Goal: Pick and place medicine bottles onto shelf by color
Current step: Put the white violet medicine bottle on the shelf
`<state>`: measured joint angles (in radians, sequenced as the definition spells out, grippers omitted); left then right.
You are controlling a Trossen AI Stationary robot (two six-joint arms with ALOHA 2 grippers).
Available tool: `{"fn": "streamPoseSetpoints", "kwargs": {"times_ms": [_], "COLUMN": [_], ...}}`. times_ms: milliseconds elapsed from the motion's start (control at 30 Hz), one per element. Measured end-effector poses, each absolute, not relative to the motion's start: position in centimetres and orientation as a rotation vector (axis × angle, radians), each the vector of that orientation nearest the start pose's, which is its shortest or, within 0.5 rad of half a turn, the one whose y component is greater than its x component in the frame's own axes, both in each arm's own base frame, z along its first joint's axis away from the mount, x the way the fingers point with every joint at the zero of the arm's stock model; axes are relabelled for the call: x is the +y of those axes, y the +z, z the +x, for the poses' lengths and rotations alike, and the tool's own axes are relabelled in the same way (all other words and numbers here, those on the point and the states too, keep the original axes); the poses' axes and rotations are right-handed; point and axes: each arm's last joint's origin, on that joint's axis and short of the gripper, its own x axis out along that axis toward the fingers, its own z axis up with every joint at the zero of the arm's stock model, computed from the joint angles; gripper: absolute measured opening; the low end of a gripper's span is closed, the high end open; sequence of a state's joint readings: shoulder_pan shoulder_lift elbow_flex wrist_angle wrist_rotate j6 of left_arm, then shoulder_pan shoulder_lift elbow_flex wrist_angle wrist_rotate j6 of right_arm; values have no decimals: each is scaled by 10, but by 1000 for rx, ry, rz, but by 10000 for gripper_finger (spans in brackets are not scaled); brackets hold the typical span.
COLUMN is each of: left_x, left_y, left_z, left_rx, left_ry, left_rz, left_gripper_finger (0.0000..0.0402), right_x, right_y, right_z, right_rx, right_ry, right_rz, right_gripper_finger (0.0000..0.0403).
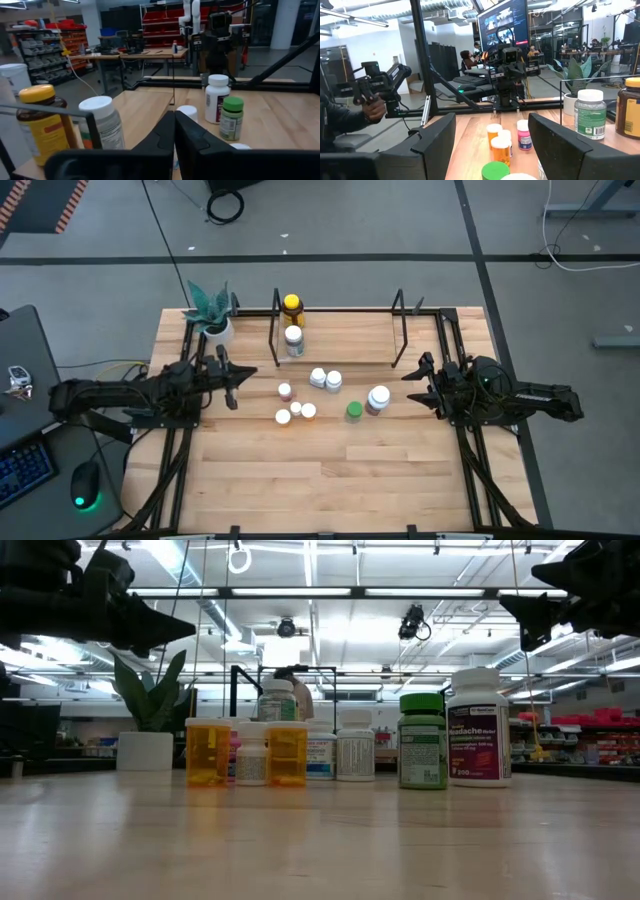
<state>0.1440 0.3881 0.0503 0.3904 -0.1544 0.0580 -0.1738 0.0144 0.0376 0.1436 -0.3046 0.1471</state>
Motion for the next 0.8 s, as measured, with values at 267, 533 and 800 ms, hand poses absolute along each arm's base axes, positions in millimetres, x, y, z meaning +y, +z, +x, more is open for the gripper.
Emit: {"fn": "streamPoseSetpoints", "kwargs": {"times_ms": [267, 533, 800], "left_x": [21, 22, 22], "left_y": [175, 177, 176], "left_z": [115, 114, 114], "left_rx": [-64, -74, -91], "left_ry": [302, 343, 339], "left_rz": [44, 53, -68], "left_gripper_finger": [7, 7, 39], "right_x": [-9, -9, -8], "right_y": [193, 196, 203], "right_z": [93, 92, 90], "right_rx": [-200, -233, -301], "right_ry": [95, 97, 116], "right_rz": [101, 94, 161], "right_gripper_finger": [257, 257, 257]}}
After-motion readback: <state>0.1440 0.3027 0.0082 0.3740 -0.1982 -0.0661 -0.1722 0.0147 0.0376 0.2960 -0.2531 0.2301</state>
